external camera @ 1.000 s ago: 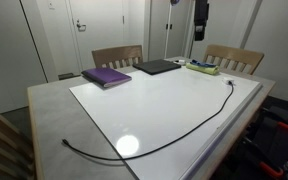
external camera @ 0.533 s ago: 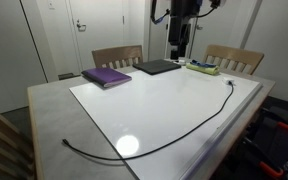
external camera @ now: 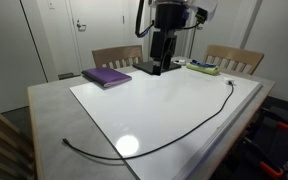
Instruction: Form a loose circle with the cable
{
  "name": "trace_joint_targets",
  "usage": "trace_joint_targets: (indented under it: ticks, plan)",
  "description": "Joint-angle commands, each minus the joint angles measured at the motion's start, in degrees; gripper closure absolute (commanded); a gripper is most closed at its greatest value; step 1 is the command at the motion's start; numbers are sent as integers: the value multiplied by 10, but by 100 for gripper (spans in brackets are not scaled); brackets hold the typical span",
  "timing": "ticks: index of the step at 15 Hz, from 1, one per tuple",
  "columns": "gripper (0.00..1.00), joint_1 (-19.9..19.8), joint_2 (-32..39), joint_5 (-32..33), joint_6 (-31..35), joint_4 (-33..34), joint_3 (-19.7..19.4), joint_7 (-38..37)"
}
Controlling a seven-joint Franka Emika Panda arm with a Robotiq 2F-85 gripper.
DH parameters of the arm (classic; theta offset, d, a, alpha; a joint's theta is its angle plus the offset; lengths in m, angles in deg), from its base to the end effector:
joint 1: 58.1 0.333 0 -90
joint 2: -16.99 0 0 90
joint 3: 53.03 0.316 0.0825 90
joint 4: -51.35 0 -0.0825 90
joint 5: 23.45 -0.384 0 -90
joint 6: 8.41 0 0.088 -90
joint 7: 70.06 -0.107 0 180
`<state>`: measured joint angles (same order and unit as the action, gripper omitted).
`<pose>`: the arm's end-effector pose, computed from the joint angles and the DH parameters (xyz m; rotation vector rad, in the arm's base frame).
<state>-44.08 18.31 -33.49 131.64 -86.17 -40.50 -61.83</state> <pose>0.4425 0.2215 0.3074 -2.9365 -0.7087 -0.0031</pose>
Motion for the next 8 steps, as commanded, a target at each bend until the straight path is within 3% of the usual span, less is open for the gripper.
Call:
trace_joint_targets:
  ticks: [1, 8]
  plan:
    - [0, -4, -1, 0, -1, 1, 3, 0]
    - [0, 4, 46, -5, 2, 34, 13, 0]
